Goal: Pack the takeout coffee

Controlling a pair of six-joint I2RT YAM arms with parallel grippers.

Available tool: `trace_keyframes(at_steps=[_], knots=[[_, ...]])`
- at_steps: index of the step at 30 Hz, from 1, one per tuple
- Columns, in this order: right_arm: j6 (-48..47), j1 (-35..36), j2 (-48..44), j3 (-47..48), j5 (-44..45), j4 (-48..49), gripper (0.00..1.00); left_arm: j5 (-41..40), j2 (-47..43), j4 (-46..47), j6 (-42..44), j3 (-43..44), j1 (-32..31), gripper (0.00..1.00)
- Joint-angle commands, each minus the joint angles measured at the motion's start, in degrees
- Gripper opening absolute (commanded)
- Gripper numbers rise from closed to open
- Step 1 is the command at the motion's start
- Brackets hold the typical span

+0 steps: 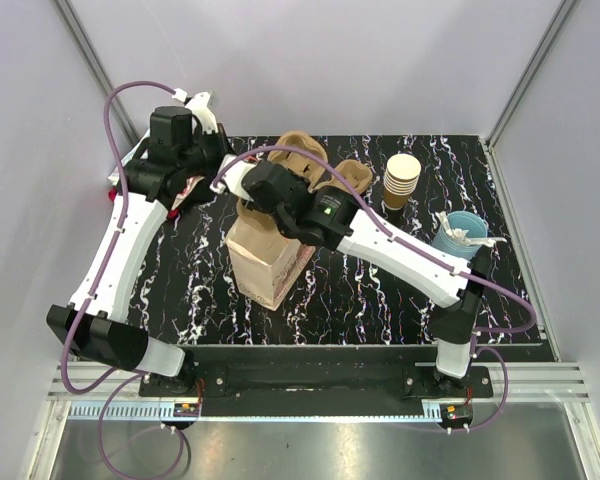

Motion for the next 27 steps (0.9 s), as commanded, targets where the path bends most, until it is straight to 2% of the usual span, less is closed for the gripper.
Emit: trace_keyframes(at_steps=[1, 16, 27], knots=[[-0.3, 1.7, -1.9, -1.5, 1.3, -1.0, 0.49, -2.5, -2.5, 2.8, 0.0, 0.1, 0.5, 0.06], [0.3, 4.8, -1.9, -4.3, -2.7, -5.2, 0.49, -5.2, -3.0, 2.4, 0.1, 0.3, 1.4, 0.06], [3.7, 5.0, 0.8, -2.0, -6.8, -7.2, 0.50, -5.0, -3.6, 2.2, 0.2, 0.4, 1.5, 0.05]])
